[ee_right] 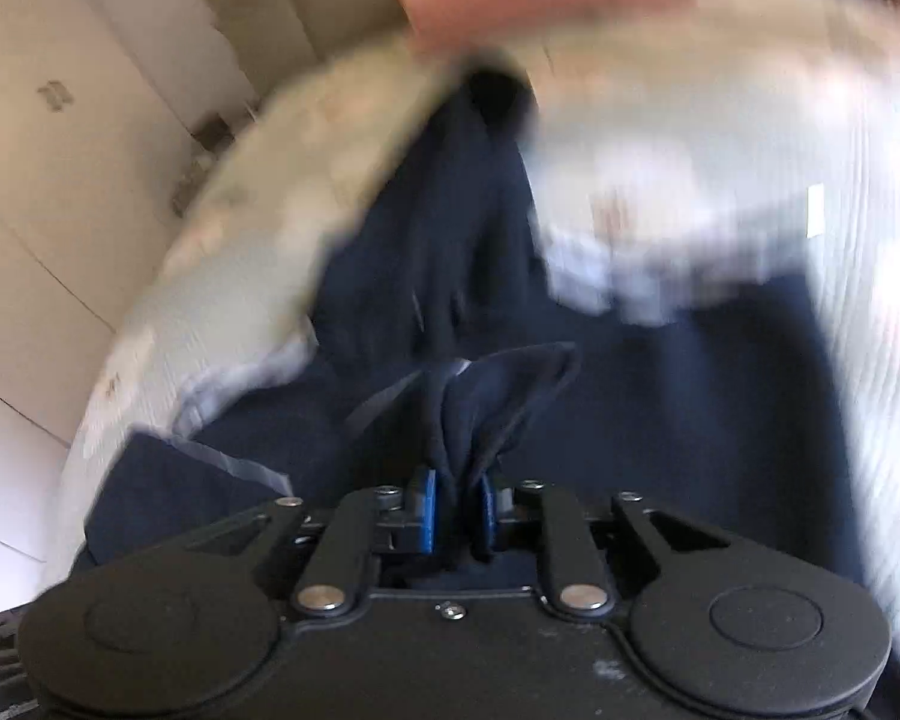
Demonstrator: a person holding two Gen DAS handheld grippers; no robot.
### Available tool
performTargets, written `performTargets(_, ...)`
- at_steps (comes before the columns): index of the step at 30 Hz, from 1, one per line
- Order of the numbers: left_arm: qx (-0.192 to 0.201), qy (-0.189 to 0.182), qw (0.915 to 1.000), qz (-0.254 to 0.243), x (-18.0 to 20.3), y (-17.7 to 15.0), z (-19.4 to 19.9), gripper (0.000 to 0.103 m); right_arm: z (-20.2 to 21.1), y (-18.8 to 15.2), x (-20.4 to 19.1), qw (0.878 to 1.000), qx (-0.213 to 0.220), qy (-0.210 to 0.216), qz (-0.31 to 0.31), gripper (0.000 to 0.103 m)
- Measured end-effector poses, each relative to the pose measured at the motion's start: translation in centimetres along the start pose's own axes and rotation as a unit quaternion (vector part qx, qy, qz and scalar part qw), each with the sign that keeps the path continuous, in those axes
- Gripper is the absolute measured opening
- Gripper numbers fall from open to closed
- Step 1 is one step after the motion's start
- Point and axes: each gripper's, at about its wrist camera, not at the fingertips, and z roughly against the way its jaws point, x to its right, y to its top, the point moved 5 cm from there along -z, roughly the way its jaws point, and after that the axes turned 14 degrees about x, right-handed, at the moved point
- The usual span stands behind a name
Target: Fold large clothes
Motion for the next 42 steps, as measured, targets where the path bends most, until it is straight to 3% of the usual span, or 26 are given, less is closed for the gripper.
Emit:
performTargets(2, 0.026, 0.008, 0.9996, 0.004, -0.3, 1.3, 0.4, 0.041, 2.9, 4.0, -0.8, 0.997, 0.069, -0.007, 0.027, 0.018)
performTargets(4, 0.042, 0.011, 0.9989, 0.015, -0.7, 2.4, 0.2, 0.042, 5.9, 6.6, -0.4, 0.99, 0.126, -0.044, 0.055, 0.018)
performTargets(6, 0.037, 0.01, 0.999, 0.024, -1.0, 2.5, -0.8, 0.042, 7.3, 7.1, 1.5, 0.984, 0.139, -0.089, 0.067, 0.02)
performTargets(7, 0.031, 0.01, 0.9991, 0.026, -1.1, 2.3, -1.5, 0.042, 7.1, 6.5, 3.0, 0.984, 0.122, -0.113, 0.061, 0.037)
performTargets(8, 0.021, 0.01, 0.9993, 0.029, -1.3, 1.8, -2.2, 0.042, 6.3, 5.3, 5.0, 0.985, 0.091, -0.141, 0.048, 0.073)
performTargets(9, 0.007, 0.011, 0.9993, 0.034, -1.5, 1.2, -3.0, 0.042, 5.5, 3.7, 7.3, 0.981, 0.056, -0.18, 0.035, 0.086)
performTargets(11, -0.017, 0.011, 0.999, 0.04, -1.8, 0.1, -4.0, 0.041, 4.9, 0.5, 11.4, 0.963, 0.013, -0.268, 0.01, 0.083)
performTargets(13, -0.022, 0.011, 0.9991, 0.034, -2.0, -0.6, -4.1, 0.041, 5.5, -1.5, 13.7, 0.953, -0.009, -0.301, -0.028, 0.083)
performTargets(15, -0.02, 0.01, 0.9995, 0.021, -2.2, -0.5, -3.8, 0.041, 6.3, -1.8, 13.1, 0.958, 0.01, -0.284, -0.041, 0.083)
performTargets(18, -0.014, 0.015, 0.9998, 0.009, -2.6, 0.1, -4.0, 0.041, 5.0, -0.5, 8.0, 0.973, 0.044, -0.221, 0.042, 0.081)
performTargets(19, -0.016, 0.02, 0.9996, 0.009, -2.8, 0.3, -4.4, 0.041, 4.3, -0.1, 6.3, 0.976, 0.052, -0.201, 0.068, 0.069)
performTargets(20, -0.021, 0.02, 0.9995, 0.011, -3.1, 0.4, -4.8, 0.041, 3.2, 0.3, 4.6, 0.977, 0.054, -0.183, 0.092, 0.042)
performTargets(22, -0.032, 0.014, 0.9993, 0.016, -3.6, 0.1, -5.6, 0.04, 0.8, 0.7, 2.7, 0.981, 0.042, -0.155, 0.112, 0.019)
performTargets(24, -0.052, 0.02, 0.9983, 0.018, -4.4, -0.9, -6.5, 0.031, -1.2, 0.0, 2.8, 0.982, 0.025, -0.15, 0.116, 0.019)
performTargets(26, -0.069, 0.036, 0.9968, 0.013, -5.4, -1.9, -6.9, 0.013, -3.0, -1.7, 4.8, 0.978, -0.023, -0.175, 0.112, 0.017)
performTargets(27, -0.065, 0.038, 0.9971, 0.011, -6.0, -2.1, -6.7, 0.01, -3.7, -2.4, 6.2, 0.977, -0.033, -0.186, 0.096, 0.015)
performTargets(28, -0.067, 0.039, 0.9968, 0.021, -6.8, -2.2, -6.3, 0.005, -3.0, -2.2, 7.4, 0.982, -0.015, -0.175, 0.068, 0.014)
performTargets(29, -0.07, 0.039, 0.996, 0.04, -7.7, -2.2, -6.0, 0.004, -2.4, -1.9, 8.3, 0.982, -0.016, -0.183, 0.053, 0.0)
performTargets(31, -0.075, 0.037, 0.9939, 0.072, -9.0, -2.1, -5.2, 0.003, -0.8, -1.1, 9.8, 0.977, -0.011, -0.212, 0.016, 0.0)
performTargets(34, -0.078, 0.03, 0.9948, 0.059, -8.6, -1.3, -3.8, 0.009, 1.4, -0.2, 10.1, 0.968, -0.002, -0.252, 0.007, 0.0)
performTargets(37, -0.058, -0.004, 0.9981, 0.02, -5.7, 0.3, -3.3, 0.022, 2.6, 0.1, 7.8, 0.977, 0.011, -0.213, 0.028, 0.016)
performTargets(39, -0.051, -0.024, 0.9984, 0.001, -3.8, 1.0, -4.4, 0.027, 2.0, -0.1, 6.3, 0.981, 0.005, -0.187, 0.058, 0.035)
performTargets(41, -0.069, -0.023, 0.9973, -0.011, -2.9, 0.7, -6.4, 0.027, -0.1, -0.9, 5.5, 0.979, -0.027, -0.184, 0.087, 0.037)
performTargets(42, -0.092, -0.001, 0.9955, -0.022, -3.0, 0.1, -7.7, 0.027, -1.4, -1.5, 5.7, 0.975, -0.063, -0.192, 0.095, 0.037)
